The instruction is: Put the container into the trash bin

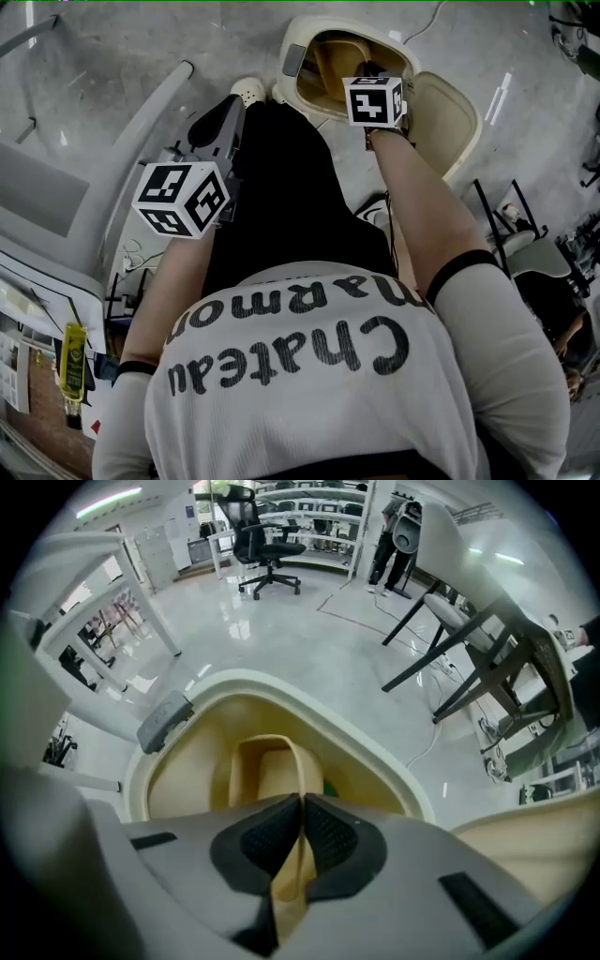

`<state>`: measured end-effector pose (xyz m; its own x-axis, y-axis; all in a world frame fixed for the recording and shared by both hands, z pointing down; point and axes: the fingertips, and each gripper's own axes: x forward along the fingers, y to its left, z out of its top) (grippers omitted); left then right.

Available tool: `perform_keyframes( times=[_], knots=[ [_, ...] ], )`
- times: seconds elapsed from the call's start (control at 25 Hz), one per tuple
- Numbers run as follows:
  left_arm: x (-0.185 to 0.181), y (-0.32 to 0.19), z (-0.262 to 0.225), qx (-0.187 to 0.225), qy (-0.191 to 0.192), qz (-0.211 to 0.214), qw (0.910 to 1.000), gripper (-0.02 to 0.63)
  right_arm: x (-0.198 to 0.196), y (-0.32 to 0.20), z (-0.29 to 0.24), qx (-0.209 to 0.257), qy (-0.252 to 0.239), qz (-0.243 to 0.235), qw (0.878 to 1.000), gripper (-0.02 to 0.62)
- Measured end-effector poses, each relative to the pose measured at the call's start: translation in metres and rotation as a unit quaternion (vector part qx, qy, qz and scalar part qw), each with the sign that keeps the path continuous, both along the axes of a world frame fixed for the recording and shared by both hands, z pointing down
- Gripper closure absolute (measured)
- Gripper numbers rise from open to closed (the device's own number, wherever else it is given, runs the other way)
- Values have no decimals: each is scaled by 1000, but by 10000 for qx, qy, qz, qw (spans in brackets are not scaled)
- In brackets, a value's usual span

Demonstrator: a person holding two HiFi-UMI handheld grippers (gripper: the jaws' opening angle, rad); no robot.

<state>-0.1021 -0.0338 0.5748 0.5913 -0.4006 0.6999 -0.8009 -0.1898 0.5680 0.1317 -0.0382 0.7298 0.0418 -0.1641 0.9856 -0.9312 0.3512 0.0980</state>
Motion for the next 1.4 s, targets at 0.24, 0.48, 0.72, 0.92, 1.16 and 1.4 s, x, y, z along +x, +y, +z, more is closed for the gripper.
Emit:
perform_keyframes(
  times=[0.24, 0.48, 0.72, 0.92, 1.16, 1.4],
  knots=[
    [-7, 8, 12, -62, 6, -107, 9999, 583, -16, 11, 20, -190, 56, -651, 9977, 558],
    [-15, 15, 23, -91, -30, -206, 9997, 583, -16, 12, 40, -231, 159, -789, 9965, 558],
    [-17, 25, 40, -239, -31, -267, 9994, 583, -21, 10, 59, -326, 108, -1040, 9940, 558],
    [-14, 25, 51, -253, -42, -206, 9995, 583, -24, 7, 77, -355, 95, -1328, 9905, 558],
    [-15, 15, 59, -130, -53, -299, 9995, 583, -21, 9, 93, -420, 81, -1405, 9892, 558],
    [-21, 21, 71, -155, -137, -429, 9989, 583, -29, 15, 113, -540, -2, -1703, 9839, 557]
  ],
)
